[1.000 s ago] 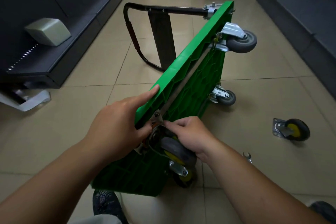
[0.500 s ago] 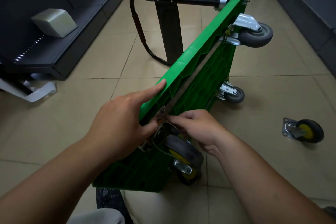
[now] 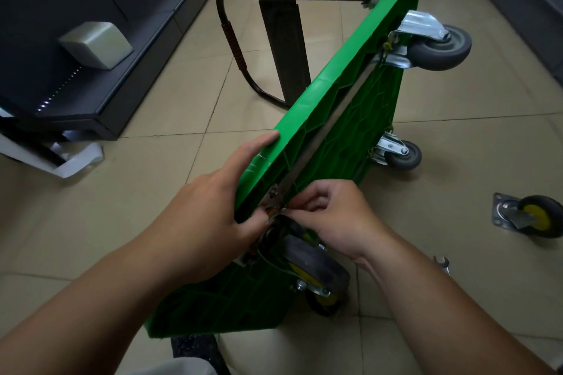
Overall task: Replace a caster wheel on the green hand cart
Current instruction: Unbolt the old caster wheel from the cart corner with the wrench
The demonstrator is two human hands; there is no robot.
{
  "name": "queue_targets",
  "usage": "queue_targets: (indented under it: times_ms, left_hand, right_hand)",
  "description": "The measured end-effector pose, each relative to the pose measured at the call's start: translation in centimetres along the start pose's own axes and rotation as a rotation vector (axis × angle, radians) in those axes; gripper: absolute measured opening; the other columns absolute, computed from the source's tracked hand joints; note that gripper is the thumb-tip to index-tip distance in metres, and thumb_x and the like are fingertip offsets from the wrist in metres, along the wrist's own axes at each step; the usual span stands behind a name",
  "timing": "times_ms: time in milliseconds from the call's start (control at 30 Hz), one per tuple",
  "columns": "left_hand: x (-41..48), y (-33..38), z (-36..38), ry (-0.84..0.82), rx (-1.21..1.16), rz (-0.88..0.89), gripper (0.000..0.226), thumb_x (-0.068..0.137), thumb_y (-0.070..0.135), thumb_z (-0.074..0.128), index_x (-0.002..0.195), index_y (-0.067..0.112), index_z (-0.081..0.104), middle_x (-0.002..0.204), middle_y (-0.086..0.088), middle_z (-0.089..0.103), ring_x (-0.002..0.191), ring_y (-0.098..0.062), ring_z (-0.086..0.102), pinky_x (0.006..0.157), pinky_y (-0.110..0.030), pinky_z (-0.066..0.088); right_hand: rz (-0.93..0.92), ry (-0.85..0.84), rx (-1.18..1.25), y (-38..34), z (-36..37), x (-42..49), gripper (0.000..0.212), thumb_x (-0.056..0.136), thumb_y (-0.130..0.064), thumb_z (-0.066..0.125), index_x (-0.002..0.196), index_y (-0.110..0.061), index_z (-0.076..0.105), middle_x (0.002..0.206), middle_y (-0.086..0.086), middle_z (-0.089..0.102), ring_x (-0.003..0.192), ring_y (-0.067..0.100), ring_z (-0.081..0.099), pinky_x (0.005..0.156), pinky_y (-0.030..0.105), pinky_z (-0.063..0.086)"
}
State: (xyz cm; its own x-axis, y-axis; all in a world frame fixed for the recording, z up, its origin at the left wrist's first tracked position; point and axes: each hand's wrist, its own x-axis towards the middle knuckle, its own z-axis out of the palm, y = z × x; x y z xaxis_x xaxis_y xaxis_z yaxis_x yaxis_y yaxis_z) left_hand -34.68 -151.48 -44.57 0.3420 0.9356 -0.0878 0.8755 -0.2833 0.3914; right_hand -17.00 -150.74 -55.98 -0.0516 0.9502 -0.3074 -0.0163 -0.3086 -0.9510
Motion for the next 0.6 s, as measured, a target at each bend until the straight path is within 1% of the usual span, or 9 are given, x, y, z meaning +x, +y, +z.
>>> queue_targets:
  times_ms: [100,167,200,267,300,367,433,500,600]
  left_hand:
    - [0.2,-0.2,-0.2,-0.033,-0.025,0.017,0.095,0.088,0.030,0.070,0.145,0.076,0.009,0.080,0.006,0.069,0.052,-0.015,0.065,0.048,-0.037,0.057]
    - [0.1,-0.1,-0.4,-0.039,-0.049,0.021,0.093,0.087,0.031,0.068,0.145,0.076,0.010,0.081,0.002,0.071,0.051,-0.017,0.065,0.051,-0.044,0.058]
    - [0.1,0.0,-0.5,-0.040,-0.064,0.020,0.092,0.086,0.033,0.067,0.145,0.076,0.011,0.081,0.001,0.071,0.050,-0.018,0.065,0.051,-0.046,0.058]
    - [0.1,0.1,-0.5,-0.044,-0.081,0.020,0.091,0.084,0.035,0.064,0.146,0.075,0.011,0.081,0.001,0.071,0.050,-0.019,0.064,0.050,-0.046,0.057]
    - [0.1,0.1,-0.4,-0.045,-0.078,0.021,0.091,0.083,0.035,0.064,0.146,0.075,0.011,0.080,0.001,0.071,0.049,-0.019,0.064,0.050,-0.046,0.057]
    - [0.0,0.2,-0.5,-0.035,-0.071,0.017,0.091,0.082,0.036,0.063,0.146,0.075,0.012,0.074,0.002,0.068,0.048,-0.018,0.062,0.050,-0.046,0.056]
    - [0.0,0.2,-0.5,-0.031,-0.071,0.011,0.090,0.081,0.037,0.063,0.145,0.075,0.012,0.072,0.002,0.067,0.049,-0.018,0.062,0.051,-0.048,0.056]
    - [0.0,0.2,-0.5,-0.034,-0.074,0.008,0.091,0.083,0.035,0.064,0.146,0.075,0.012,0.074,0.001,0.067,0.050,-0.019,0.063,0.052,-0.049,0.056]
    - [0.1,0.3,-0.5,-0.036,-0.066,0.013,0.090,0.081,0.038,0.062,0.147,0.074,0.012,0.077,0.002,0.068,0.050,-0.019,0.061,0.053,-0.049,0.056]
  right_hand:
    - [-0.004,-0.010,0.085,0.4,-0.1,0.0,0.018,0.073,-0.004,0.090,0.080,-0.012,0.075,0.078,0.009,0.076,0.071,0.017,0.072,0.070,0.027,0.061]
    - [0.000,-0.035,0.168,1.0,-0.2,-0.1,0.018,0.074,0.000,0.088,0.083,-0.009,0.075,0.081,0.010,0.077,0.074,0.016,0.073,0.070,0.023,0.059]
    - [0.004,-0.044,0.186,1.2,-0.3,-0.2,0.017,0.075,-0.002,0.087,0.084,-0.010,0.076,0.082,0.010,0.077,0.075,0.014,0.073,0.070,0.021,0.057]
    - [0.027,-0.034,0.156,1.4,-0.4,-0.1,0.011,0.079,-0.014,0.086,0.085,-0.012,0.077,0.083,0.009,0.078,0.074,0.012,0.071,0.069,0.021,0.053]
    - [0.042,-0.023,0.135,1.5,-0.3,-0.1,0.011,0.083,-0.021,0.084,0.083,-0.012,0.078,0.079,0.007,0.077,0.070,0.008,0.069,0.066,0.021,0.051]
    - [0.069,-0.033,0.096,1.7,0.0,0.0,0.025,0.092,-0.033,0.075,0.074,-0.015,0.077,0.063,-0.003,0.071,0.055,0.000,0.060,0.055,0.016,0.043]
    - [0.072,-0.081,0.058,1.7,0.3,-0.2,0.036,0.096,-0.037,0.069,0.067,-0.018,0.077,0.055,-0.009,0.065,0.048,-0.003,0.055,0.047,0.011,0.038]
    - [0.067,-0.099,0.069,1.8,0.4,-0.2,0.035,0.096,-0.035,0.070,0.067,-0.017,0.078,0.055,-0.009,0.066,0.048,-0.004,0.056,0.045,0.011,0.039]
    - [0.069,-0.101,0.105,1.8,0.2,0.0,0.024,0.090,-0.029,0.078,0.071,-0.014,0.078,0.059,-0.006,0.070,0.049,-0.003,0.059,0.045,0.010,0.040]
